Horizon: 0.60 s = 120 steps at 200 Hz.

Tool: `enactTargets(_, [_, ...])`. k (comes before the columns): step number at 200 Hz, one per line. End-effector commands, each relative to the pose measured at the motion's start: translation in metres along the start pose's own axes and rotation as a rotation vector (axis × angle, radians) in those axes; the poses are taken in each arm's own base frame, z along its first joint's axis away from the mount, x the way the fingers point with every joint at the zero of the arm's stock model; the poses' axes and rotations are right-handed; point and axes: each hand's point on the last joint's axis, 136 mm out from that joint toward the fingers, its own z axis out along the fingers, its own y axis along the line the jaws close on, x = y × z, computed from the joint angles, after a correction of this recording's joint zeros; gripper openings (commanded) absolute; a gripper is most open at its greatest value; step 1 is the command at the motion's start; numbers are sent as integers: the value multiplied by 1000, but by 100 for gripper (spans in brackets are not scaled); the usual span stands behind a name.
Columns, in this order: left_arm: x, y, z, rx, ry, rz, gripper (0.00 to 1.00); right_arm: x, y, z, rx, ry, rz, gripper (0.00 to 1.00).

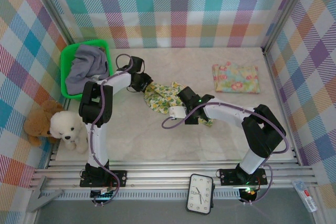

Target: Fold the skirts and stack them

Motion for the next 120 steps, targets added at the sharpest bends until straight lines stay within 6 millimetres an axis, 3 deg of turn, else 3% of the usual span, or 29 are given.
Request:
enactTargets(1, [-4, -9, 4, 14, 13, 4, 31, -9, -6, -3, 9, -20, 9, 0])
enactTargets(45, [-8, -14, 3, 21, 1, 7, 19, -12, -12, -12, 38, -41, 25, 0])
enactTargets(74, [-12, -16, -5, 21, -13, 23, 0, -16, -29, -37, 91, -104, 74, 0])
enactTargets(82, [-13, -15, -11, 17, -21, 25, 0, -16, -35, -46, 113, -119, 85, 0])
enactTargets(95, [-18, -23, -31, 41, -69, 38, 0, -15, -47, -61, 151, -141, 116, 0])
enactTargets(120, [-32, -49, -100, 98, -215, 117, 0, -17, -79, -109, 224, -231, 232, 0])
